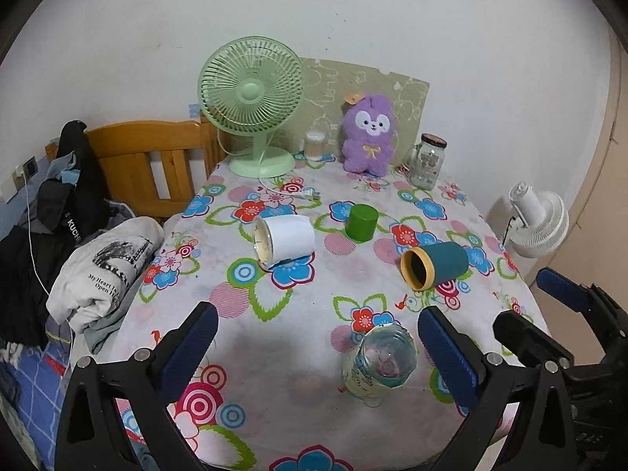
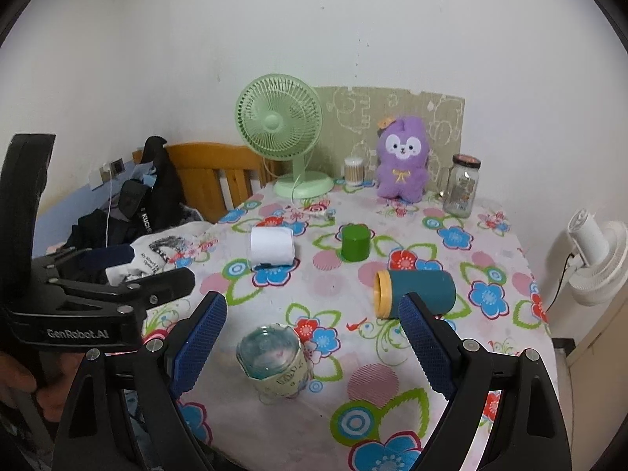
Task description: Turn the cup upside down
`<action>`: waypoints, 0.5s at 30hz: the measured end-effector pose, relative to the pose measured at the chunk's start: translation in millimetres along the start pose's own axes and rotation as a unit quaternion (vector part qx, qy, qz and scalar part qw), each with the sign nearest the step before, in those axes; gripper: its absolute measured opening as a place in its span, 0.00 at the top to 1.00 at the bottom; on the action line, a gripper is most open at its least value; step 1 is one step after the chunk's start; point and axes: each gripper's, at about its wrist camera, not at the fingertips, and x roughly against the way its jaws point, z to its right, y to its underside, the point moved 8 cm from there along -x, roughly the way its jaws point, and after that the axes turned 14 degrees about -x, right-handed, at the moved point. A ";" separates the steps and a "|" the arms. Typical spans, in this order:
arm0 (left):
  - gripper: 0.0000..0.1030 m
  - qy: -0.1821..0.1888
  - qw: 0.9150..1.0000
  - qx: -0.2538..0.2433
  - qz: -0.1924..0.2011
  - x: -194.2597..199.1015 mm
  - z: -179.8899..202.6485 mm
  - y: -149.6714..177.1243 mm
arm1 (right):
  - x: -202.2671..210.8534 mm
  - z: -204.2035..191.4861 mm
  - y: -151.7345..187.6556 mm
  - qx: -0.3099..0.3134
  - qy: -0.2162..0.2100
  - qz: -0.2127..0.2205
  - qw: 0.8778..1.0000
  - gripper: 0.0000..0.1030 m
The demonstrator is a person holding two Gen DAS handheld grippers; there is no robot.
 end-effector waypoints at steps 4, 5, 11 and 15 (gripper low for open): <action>0.00 -0.010 1.000 0.013 0.023 8.0 -6.9 1.2 | 7.4 -6.1 -3.5 0.003 0.012 0.018 1.000 0.11; 0.00 -0.013 0.999 0.015 0.028 10.1 -8.2 1.4 | 10.1 -7.8 -4.7 0.003 0.016 0.025 1.000 0.11; 0.00 -0.034 0.997 0.019 0.061 23.0 -14.8 0.5 | 23.6 -14.8 -10.4 0.002 0.030 0.053 0.998 0.10; 0.00 -0.045 0.996 0.019 0.072 27.3 -16.4 0.9 | 29.9 -19.0 -12.2 0.002 0.036 0.071 0.997 0.02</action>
